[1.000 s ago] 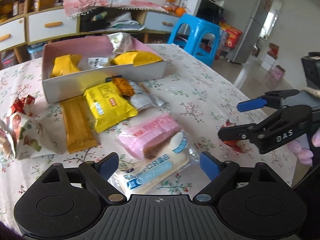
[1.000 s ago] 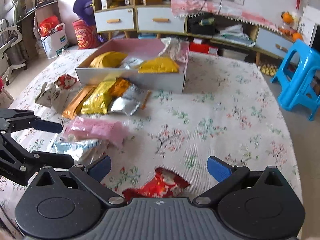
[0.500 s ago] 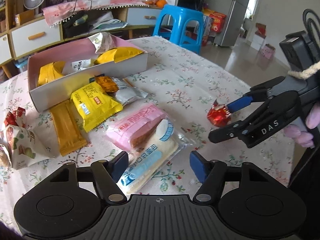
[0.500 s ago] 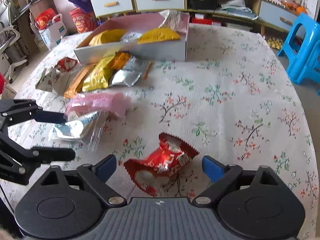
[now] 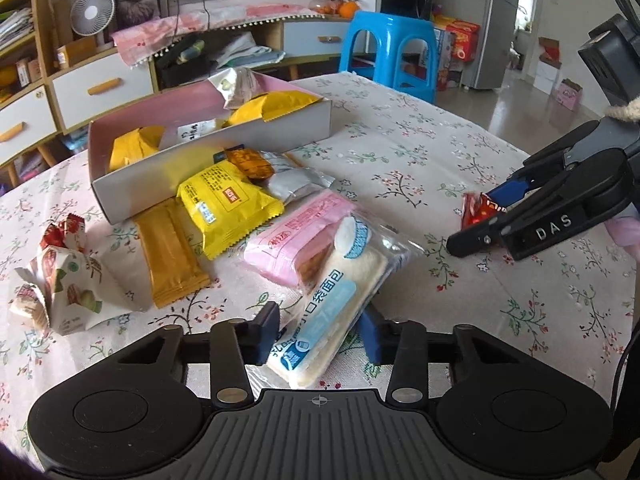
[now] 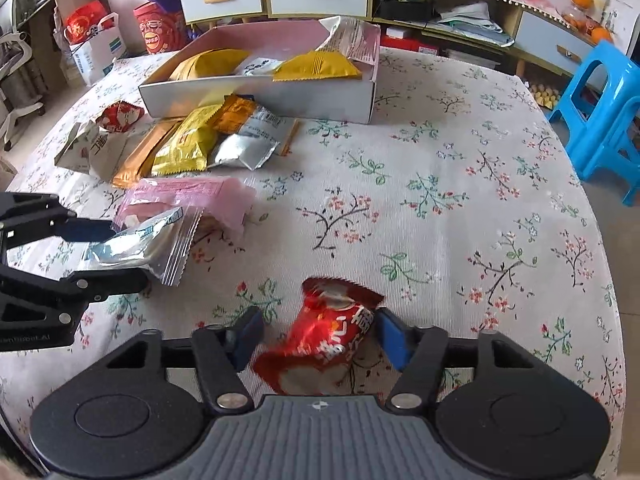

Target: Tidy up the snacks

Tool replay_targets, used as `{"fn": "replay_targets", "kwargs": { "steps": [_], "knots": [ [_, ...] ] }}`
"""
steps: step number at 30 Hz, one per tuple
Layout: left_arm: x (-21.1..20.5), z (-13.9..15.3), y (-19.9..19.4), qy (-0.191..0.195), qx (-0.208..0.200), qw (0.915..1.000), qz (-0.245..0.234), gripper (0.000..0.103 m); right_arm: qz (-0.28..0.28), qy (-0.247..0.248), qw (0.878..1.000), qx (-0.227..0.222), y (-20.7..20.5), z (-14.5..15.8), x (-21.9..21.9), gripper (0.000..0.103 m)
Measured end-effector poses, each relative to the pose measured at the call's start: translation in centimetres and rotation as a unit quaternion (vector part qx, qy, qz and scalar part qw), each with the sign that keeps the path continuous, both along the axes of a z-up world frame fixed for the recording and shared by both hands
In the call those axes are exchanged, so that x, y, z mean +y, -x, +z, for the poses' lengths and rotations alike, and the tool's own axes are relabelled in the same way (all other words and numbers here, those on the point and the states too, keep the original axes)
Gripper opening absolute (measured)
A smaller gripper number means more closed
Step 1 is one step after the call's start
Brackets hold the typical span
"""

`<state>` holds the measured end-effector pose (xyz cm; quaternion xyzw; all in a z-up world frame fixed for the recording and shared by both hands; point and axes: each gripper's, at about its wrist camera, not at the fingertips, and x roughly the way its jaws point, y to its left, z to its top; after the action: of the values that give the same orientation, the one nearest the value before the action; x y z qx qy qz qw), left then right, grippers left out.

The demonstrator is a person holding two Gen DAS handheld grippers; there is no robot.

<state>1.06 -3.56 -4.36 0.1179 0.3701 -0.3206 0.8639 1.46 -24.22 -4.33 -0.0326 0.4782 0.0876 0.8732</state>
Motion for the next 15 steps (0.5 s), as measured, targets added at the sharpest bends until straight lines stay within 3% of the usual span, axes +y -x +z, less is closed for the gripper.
{"fn": "replay_targets", "kwargs": {
  "steps": [2, 4, 15],
  "knots": [
    [0.07, 0.07, 0.17, -0.001, -0.002, 1.0, 0.003, 0.034, 0.002, -0.002, 1.0, -0.001, -0.1, 0.09, 0.09, 0.033],
    [0.1, 0.13, 0.35, -0.002, -0.003, 1.0, 0.004, 0.03, 0.004, -0.002, 1.0, -0.002, -0.14, 0.13, 0.2, 0.03],
    [0.54, 0.67, 0.53, 0.019, 0.022, 0.9995, 0.015, 0.02, 0.001, -0.018, 1.0, 0.0, -0.59, 0.44, 0.46, 0.026]
  ]
}}
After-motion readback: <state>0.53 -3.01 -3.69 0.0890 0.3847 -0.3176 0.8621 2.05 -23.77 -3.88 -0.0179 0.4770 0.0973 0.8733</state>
